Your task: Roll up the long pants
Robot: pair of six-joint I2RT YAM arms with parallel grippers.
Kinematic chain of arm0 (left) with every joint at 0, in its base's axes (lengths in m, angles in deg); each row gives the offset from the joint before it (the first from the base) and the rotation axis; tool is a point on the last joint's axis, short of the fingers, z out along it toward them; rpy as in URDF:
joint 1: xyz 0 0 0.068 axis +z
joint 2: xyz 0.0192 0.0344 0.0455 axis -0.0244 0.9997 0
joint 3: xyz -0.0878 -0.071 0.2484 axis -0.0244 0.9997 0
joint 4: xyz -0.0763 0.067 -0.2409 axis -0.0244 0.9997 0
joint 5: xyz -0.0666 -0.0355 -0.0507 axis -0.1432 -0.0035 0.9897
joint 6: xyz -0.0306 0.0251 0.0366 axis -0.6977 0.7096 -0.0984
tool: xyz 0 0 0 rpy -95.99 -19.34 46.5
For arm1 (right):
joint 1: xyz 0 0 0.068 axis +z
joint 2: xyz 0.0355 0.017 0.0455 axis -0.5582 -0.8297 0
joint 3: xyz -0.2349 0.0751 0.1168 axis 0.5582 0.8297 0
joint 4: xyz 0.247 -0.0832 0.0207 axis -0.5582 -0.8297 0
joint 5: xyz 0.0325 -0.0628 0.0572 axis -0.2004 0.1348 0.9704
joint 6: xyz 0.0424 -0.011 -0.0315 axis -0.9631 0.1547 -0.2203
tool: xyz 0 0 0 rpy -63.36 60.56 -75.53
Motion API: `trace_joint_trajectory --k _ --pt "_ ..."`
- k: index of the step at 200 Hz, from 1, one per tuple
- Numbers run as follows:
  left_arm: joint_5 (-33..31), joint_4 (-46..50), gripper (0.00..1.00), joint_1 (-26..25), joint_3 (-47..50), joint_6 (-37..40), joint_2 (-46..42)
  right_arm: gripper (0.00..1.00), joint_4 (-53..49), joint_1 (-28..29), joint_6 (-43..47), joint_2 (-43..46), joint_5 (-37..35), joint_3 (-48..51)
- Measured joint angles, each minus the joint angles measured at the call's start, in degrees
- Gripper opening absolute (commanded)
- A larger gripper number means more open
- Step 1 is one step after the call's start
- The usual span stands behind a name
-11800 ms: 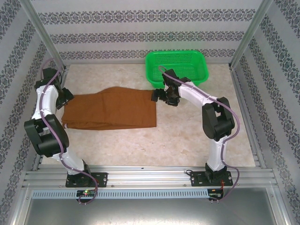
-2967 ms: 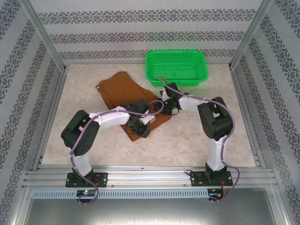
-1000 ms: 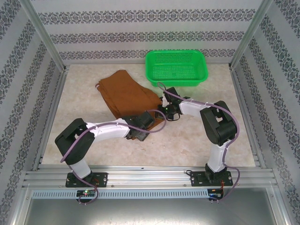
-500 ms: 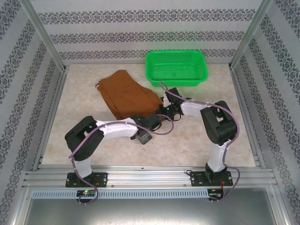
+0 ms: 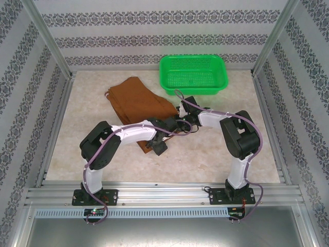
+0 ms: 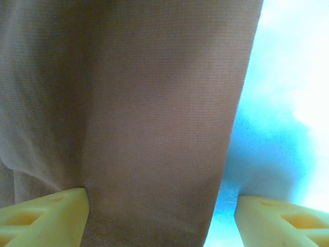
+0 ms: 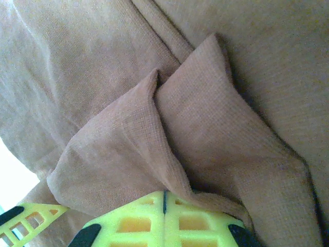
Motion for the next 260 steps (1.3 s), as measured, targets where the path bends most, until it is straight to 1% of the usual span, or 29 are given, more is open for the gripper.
trace_joint_trajectory --k 25,36,50,54,64,72,88,106,118,140,159,180,221,242,260 --pt "-0.92 2.12 0.73 0.00 -1.86 -1.07 1.09 0.00 0.04 0.00 -0.13 0.00 0.00 0.00" --pt "-0.92 3.10 0.69 0.00 -2.69 -1.36 1.68 0.00 0.04 0.00 -0.22 0.00 0.00 0.00" --pt "-0.94 4.15 0.54 0.07 -3.87 -1.99 2.60 0.00 0.04 0.00 -0.26 0.00 0.00 0.00" --pt "-0.92 4.22 0.48 0.11 -4.15 -2.51 2.91 0.00 0.04 0.00 -0.26 -0.02 0.02 0.00" --pt "-1.25 4.70 0.26 0.46 -5.03 -3.02 3.67 0.00 0.07 0.00 -0.28 -0.02 0.13 0.00" --pt "-1.31 4.68 0.15 1.01 -5.51 -3.63 4.20 0.00 0.15 -0.07 -0.28 0.00 0.13 0.00" --pt "-6.34 3.15 0.00 3.15 -5.79 -4.17 4.90 0.00 1.36 -0.26 -0.33 -0.02 0.55 -0.02" --pt "-8.92 0.26 0.00 6.60 -5.25 -3.54 4.92 0.00 2.82 -0.26 -0.48 0.00 0.63 -0.02" --pt "-9.60 -1.07 0.00 7.69 -4.37 -3.02 4.61 0.00 3.08 -0.33 -0.48 0.09 0.55 0.00" --pt "-9.53 -3.02 0.00 7.30 -1.97 -1.97 3.08 0.00 2.62 -1.09 -0.50 1.20 -0.31 0.55" --pt "-7.04 -2.78 0.00 6.62 -0.92 -1.51 1.75 0.00 1.22 -2.21 -0.46 2.49 -1.18 0.63" --pt "-0.52 -0.24 0.00 4.98 -0.94 -1.49 0.35 0.00 -0.35 -3.63 -0.48 4.31 -2.73 0.63" --pt "17.03 8.09 0.00 0.85 -2.82 -1.42 -1.18 0.00 -2.01 -6.36 -0.42 9.60 -6.32 0.90" --pt "25.81 10.84 0.00 0.59 -4.20 -1.31 -2.19 0.00 -2.40 -7.10 -0.44 12.81 -7.50 1.86" --pt "34.38 12.04 0.00 1.92 -6.01 -1.44 -2.91 0.00 -3.26 -7.50 -0.35 15.87 -8.61 2.62"
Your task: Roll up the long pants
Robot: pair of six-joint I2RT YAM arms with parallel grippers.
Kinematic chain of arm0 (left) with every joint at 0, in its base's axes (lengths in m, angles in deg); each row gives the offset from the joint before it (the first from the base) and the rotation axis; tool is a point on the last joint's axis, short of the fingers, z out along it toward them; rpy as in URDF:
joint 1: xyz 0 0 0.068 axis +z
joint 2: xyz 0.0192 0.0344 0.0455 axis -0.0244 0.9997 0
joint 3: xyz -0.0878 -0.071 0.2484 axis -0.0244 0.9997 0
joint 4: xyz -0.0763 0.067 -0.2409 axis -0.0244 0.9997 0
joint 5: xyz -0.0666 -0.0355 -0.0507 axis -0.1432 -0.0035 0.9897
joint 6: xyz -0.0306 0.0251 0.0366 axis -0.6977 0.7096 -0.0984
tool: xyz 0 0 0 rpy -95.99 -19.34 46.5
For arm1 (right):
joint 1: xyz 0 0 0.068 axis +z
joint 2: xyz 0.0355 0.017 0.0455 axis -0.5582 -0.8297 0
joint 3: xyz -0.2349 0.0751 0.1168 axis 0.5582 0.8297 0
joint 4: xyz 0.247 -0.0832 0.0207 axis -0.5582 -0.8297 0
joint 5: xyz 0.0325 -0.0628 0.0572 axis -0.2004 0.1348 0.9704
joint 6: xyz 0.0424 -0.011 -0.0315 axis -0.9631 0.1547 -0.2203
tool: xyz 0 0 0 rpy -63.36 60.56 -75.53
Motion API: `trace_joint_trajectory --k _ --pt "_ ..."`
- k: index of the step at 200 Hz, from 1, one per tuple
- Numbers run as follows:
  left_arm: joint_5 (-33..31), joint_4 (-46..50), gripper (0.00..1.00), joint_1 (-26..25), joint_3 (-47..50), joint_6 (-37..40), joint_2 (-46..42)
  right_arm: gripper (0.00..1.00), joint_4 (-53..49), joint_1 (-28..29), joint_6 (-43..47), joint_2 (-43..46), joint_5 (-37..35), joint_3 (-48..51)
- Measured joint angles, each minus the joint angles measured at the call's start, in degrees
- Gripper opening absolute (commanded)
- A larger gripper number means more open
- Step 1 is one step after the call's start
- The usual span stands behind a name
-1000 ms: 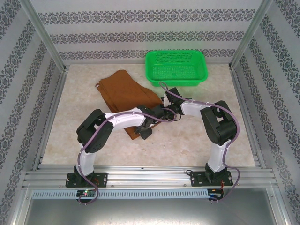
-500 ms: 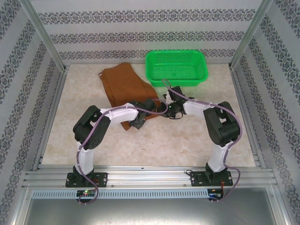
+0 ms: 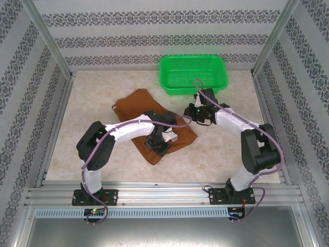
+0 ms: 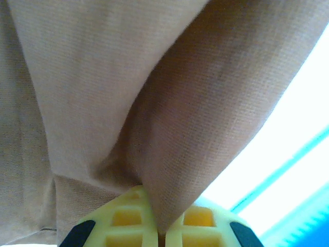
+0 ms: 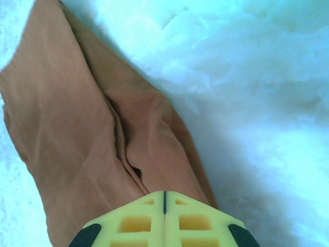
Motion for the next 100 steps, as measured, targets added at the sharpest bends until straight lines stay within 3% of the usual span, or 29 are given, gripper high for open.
trace_joint_trajectory --k 52,100 --pt "26.10 -4.48 0.00 11.41 -0.26 -6.05 -0.50 0.01 -1.95 0.00 0.35 7.58 -1.14 0.28" --pt "38.40 -11.89 0.00 20.26 6.82 -12.22 -0.26 0.02 -1.90 0.09 0.55 9.57 -0.72 0.55"
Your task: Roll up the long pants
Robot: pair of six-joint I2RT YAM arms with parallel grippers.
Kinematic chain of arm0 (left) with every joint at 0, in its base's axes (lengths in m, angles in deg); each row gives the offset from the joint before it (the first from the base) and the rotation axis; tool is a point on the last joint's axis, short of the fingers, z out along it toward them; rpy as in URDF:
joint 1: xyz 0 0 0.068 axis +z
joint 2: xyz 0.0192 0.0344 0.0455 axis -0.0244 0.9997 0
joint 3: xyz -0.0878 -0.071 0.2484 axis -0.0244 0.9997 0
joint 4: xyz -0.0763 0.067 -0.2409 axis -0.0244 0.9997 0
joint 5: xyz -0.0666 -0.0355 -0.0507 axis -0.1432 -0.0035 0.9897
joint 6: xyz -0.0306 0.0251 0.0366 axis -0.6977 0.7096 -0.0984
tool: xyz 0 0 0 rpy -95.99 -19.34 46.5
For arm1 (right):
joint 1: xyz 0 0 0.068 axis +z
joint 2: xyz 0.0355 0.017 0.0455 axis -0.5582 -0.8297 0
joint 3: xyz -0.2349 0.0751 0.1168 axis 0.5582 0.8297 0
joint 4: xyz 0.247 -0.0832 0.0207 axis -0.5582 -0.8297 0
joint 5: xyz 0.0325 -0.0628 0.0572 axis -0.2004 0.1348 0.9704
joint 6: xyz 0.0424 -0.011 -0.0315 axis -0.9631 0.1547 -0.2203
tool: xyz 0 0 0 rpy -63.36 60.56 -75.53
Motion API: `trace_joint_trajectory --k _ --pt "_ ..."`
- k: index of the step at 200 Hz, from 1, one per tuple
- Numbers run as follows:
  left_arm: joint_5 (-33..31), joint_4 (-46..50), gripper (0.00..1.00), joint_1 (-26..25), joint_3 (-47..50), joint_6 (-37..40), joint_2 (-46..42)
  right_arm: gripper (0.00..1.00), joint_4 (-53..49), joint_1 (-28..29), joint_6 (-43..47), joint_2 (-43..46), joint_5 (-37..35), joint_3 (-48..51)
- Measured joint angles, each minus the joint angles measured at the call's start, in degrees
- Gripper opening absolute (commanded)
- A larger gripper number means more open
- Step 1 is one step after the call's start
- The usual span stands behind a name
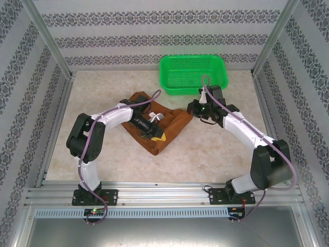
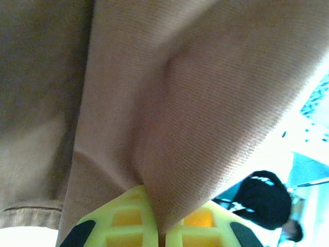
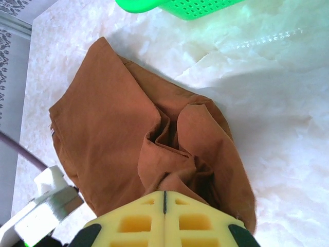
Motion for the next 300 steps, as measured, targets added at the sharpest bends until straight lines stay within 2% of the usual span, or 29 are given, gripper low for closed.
trace_joint_trajectory --k 55,105,150,204,235,270,284,300 --pt "3.23 -1.33 0.00 5.11 1.20 -0.37 4.39 0.02 0.11 3.87 1.29 -1.05 2.49 0.81" --pt "3.74 -1.20 0.00 9.88 1.20 2.97 9.40 0.02 0.37 7.06 1.73 -8.81 5.77 -0.48" --pt "3.10 0.31 0.00 10.16 0.55 5.35 10.43 0.02 0.46 9.05 1.70 -15.45 8.17 -5.73" --pt "-1.88 3.78 0.02 10.14 -1.88 8.31 11.23 0.01 2.25 10.47 1.60 -26.45 10.82 -14.53" --pt "-9.40 3.10 0.20 10.03 -1.46 8.90 7.37 0.00 4.52 10.43 1.07 -35.21 13.07 -18.53" --pt "-26.56 -1.97 0.33 8.37 3.54 8.94 -9.16 0.00 5.66 10.01 -0.13 -38.45 15.74 -20.87" --pt "-33.86 -3.54 0.34 5.22 5.05 9.66 -16.68 0.00 6.08 9.77 -0.55 -38.47 16.22 -20.61" --pt "-41.40 -4.79 0.34 -0.81 5.68 11.28 -21.64 0.00 7.21 9.68 -0.76 -38.42 16.59 -19.89"
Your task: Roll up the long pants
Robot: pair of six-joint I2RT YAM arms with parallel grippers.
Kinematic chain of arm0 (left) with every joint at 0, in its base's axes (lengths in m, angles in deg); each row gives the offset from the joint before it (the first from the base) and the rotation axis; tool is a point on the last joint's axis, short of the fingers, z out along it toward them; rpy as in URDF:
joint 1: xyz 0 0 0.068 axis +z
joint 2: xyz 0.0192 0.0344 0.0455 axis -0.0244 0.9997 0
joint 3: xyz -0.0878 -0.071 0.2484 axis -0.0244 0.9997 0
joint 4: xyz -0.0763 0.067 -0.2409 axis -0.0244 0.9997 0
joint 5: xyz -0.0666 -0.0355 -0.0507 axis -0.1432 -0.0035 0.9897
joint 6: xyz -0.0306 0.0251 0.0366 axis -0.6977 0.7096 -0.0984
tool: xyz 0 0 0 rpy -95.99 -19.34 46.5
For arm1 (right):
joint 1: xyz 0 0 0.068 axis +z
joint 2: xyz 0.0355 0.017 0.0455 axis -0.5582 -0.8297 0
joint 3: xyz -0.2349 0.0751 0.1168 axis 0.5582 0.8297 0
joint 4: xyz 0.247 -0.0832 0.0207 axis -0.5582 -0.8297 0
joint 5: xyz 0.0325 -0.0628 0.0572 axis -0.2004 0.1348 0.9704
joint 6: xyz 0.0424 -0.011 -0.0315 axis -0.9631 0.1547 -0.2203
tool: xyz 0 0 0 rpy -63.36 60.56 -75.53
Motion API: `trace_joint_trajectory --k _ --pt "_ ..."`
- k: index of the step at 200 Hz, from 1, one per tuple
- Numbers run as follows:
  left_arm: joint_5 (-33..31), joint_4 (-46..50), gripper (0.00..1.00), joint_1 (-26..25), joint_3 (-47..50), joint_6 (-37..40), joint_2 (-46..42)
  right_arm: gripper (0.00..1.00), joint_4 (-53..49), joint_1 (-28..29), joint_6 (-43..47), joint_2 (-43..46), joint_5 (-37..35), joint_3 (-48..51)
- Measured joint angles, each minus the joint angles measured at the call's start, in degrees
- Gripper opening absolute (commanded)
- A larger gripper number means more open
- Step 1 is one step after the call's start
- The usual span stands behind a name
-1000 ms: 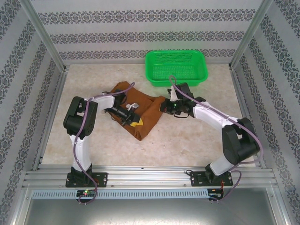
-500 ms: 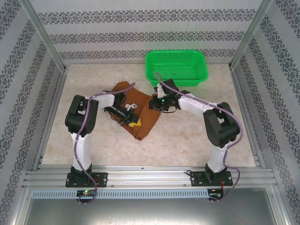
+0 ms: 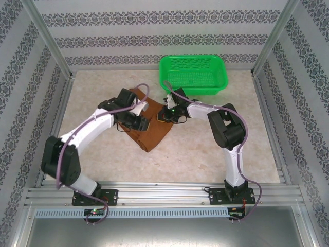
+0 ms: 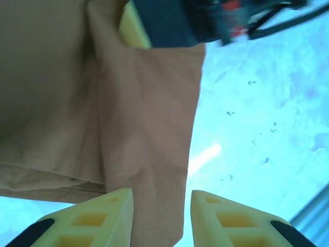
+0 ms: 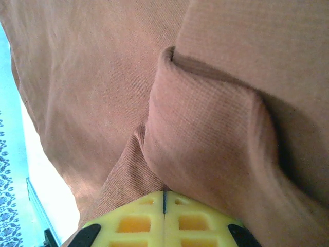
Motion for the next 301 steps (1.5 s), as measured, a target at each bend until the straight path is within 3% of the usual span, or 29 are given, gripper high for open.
trace_joint_trajectory --k 34,63,95,179,221,227,235,301 --pt "-16.22 -0.98 0.36 -12.83 0.83 3.72 4.20 0.00 3.78 -0.02 -0.17 1.55 -0.07 3.34" --pt "-28.92 -1.01 0.60 -18.18 0.81 6.32 12.63 0.00 7.06 -0.35 -0.66 2.93 -0.17 6.54" --pt "-36.35 -1.77 0.62 -21.70 0.81 9.29 14.32 0.00 9.51 -0.66 -1.36 3.58 0.24 8.44" --pt "-40.24 2.14 0.65 -21.99 -6.25 11.96 24.15 0.00 10.01 -0.76 -1.51 3.76 0.59 8.74" --pt "-41.29 3.10 0.68 -24.15 -6.58 11.87 22.95 0.00 9.99 -0.76 -1.64 3.78 0.63 8.74" --pt "-41.40 3.15 0.77 -24.87 -6.54 12.04 22.62 0.00 9.99 -0.76 -1.64 3.78 0.63 8.74" --pt "-41.59 3.15 0.79 -26.01 -6.56 12.59 22.36 0.00 9.99 -0.76 -1.64 3.78 0.63 8.74" --pt "-46.42 3.30 0.80 -27.63 -6.62 12.09 24.94 0.00 9.97 -0.74 -2.12 3.78 0.63 8.74"
